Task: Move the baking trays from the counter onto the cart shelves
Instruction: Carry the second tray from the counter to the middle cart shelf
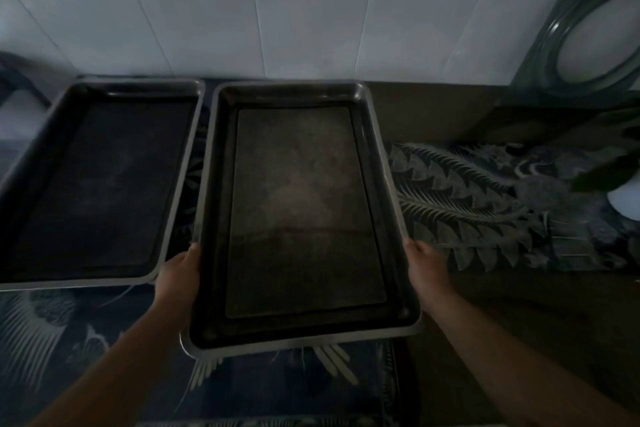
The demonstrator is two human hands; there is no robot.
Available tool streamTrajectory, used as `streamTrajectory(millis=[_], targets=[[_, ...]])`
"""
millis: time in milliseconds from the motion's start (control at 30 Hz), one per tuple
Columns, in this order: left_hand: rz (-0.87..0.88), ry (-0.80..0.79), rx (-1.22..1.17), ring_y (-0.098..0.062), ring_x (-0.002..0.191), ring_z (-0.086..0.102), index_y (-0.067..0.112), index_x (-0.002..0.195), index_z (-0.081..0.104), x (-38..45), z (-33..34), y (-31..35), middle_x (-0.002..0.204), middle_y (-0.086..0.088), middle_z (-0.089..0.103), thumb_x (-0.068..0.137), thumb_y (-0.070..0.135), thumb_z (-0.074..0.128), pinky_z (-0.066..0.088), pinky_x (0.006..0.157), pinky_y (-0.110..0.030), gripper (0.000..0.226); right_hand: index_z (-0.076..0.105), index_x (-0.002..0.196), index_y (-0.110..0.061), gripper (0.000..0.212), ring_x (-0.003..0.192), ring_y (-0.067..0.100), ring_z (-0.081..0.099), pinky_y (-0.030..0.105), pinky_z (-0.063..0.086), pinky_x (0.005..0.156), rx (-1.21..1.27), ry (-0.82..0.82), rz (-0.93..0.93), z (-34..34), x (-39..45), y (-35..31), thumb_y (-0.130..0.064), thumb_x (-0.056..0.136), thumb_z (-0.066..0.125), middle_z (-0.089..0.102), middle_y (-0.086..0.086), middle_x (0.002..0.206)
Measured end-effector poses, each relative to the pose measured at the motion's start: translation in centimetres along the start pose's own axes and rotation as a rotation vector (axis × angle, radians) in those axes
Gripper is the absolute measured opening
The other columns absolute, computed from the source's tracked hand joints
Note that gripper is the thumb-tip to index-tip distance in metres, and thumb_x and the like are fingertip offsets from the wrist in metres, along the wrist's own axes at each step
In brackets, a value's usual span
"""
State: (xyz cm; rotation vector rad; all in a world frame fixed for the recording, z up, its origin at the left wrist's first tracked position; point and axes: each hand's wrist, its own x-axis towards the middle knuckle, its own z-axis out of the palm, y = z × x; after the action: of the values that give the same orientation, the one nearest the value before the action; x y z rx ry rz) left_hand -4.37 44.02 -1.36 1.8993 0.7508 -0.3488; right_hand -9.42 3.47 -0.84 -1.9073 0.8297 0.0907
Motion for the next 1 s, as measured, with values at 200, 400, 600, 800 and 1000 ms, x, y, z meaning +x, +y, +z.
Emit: streamTrajectory(millis=[200, 400, 600, 800, 1000], targets=[[0.076, 0.077, -0.01, -0.027, 0.066, 0.066, 0.014, 0.083, 0.073, -3.5, -2.4, 0.2, 0.071, -0.01, 0.071, 0.096, 0.051, 0.05, 0.049, 0.056, -0.034, 0.045, 0.063, 0.078, -0.013, 0.042, 0.066, 0.028, 0.057, 0.035, 0.041, 0.061, 0.035, -0.028, -0.033, -1.6, -2.6, -1.2, -0.045, 0.099, 0.045, 0.056, 0.011, 0.07], [0.049, 0.188, -0.035, -0.026, 0.066, 0.062, 0.01, 0.084, 0.071, -6.3, -4.9, -1.0, 0.075, -0.011, 0.068, 0.097, 0.052, 0.045, 0.045, 0.056, -0.033, 0.051, 0.068, 0.083, -0.022, 0.035, 0.075, 0.026, 0.065, 0.035, 0.049, 0.065, 0.022, -0.069, -0.087, -0.4, -3.9, -3.5, -0.046, 0.097, 0.047, 0.068, 0.011, 0.081], [-0.013, 0.352, -0.167, -0.022, 0.063, 0.065, 0.014, 0.079, 0.074, -9.7, -8.6, -5.0, 0.068, -0.007, 0.07, 0.094, 0.055, 0.05, 0.047, 0.055, -0.031, 0.051, 0.063, 0.077, -0.02, 0.033, 0.069, 0.023, 0.059, 0.029, 0.038, 0.055, -0.071, -0.157, -0.183, 3.4, -4.6, -6.2, -0.043, 0.096, 0.049, 0.061, 0.004, 0.071], [-0.09, 0.517, -0.318, -0.027, 0.076, 0.07, 0.014, 0.081, 0.077, -13.5, -14.4, -11.1, 0.078, -0.011, 0.075, 0.09, 0.059, 0.056, 0.058, 0.077, -0.044, 0.051, 0.065, 0.093, -0.017, 0.024, 0.072, 0.02, 0.055, 0.03, 0.039, 0.059, -0.101, -0.377, -0.242, 9.8, -7.9, -7.9, -0.038, 0.095, 0.052, 0.058, 0.001, 0.074], [-0.117, 0.673, -0.355, -0.026, 0.063, 0.062, 0.013, 0.072, 0.07, -19.2, -19.1, -17.9, 0.064, -0.008, 0.067, 0.101, 0.043, 0.051, 0.046, 0.058, -0.031, 0.046, 0.062, 0.089, -0.016, 0.03, 0.075, 0.02, 0.058, 0.03, 0.04, 0.058, -0.197, -0.53, -0.38, 15.8, -14.0, -9.9, -0.042, 0.097, 0.05, 0.063, 0.005, 0.086]])
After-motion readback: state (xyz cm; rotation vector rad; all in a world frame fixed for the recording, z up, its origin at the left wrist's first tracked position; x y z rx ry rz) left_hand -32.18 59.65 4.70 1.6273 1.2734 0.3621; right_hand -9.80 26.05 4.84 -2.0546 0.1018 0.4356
